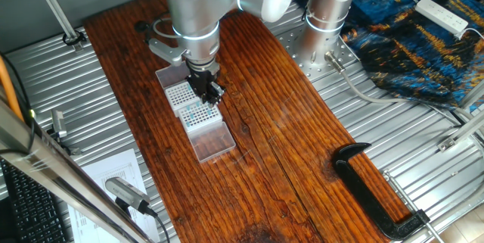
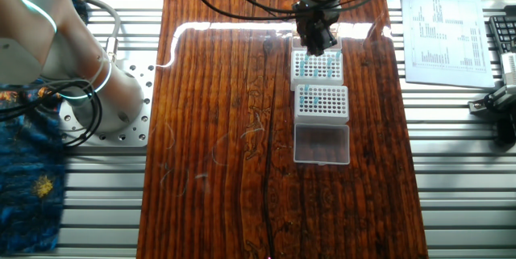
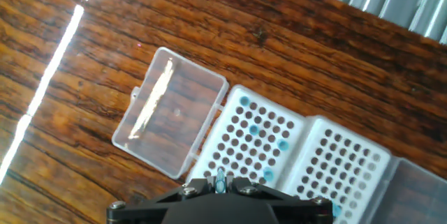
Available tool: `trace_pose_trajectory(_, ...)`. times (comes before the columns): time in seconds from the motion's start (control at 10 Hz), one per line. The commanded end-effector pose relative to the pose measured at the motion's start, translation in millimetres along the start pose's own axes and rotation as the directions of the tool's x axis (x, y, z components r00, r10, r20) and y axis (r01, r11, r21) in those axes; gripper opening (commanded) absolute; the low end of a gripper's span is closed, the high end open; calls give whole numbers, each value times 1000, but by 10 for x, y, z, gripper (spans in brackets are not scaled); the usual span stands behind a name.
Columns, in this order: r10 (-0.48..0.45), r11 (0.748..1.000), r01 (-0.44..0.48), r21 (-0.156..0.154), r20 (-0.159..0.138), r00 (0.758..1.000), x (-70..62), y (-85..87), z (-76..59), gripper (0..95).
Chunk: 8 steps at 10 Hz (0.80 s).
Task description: Transfer all medium pipette tips from one holder to another
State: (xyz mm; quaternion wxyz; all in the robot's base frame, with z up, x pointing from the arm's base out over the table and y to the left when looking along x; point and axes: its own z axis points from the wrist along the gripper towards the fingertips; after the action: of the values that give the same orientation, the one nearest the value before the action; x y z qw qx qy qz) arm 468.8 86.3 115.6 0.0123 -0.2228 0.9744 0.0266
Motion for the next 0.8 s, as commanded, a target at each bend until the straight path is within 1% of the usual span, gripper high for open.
trace_pose_trajectory(0.1, -2, 1000, 2, -2, -4, 1000, 30, -20, -75, 190)
trace_pose_trajectory(0.2, -13, 1000, 13, -3, -6, 1000, 65, -89, -127, 190)
trace_pose_trajectory(0.4, -72, 997, 72, -6, -11, 997, 212, -338, -267, 190)
trace_pose_trajectory(0.5, -99, 995, 99, -6, -15, 995, 281, -437, -310, 190)
trace_pose_trajectory(0.6, -116, 993, 116, -4, -17, 993, 330, -506, -327, 190)
trace_pose_trajectory(0.7, -131, 991, 131, -4, -16, 991, 418, -617, -291, 190)
trace_pose_trajectory(0.8, -126, 992, 126, -1, -14, 992, 458, -647, -214, 190)
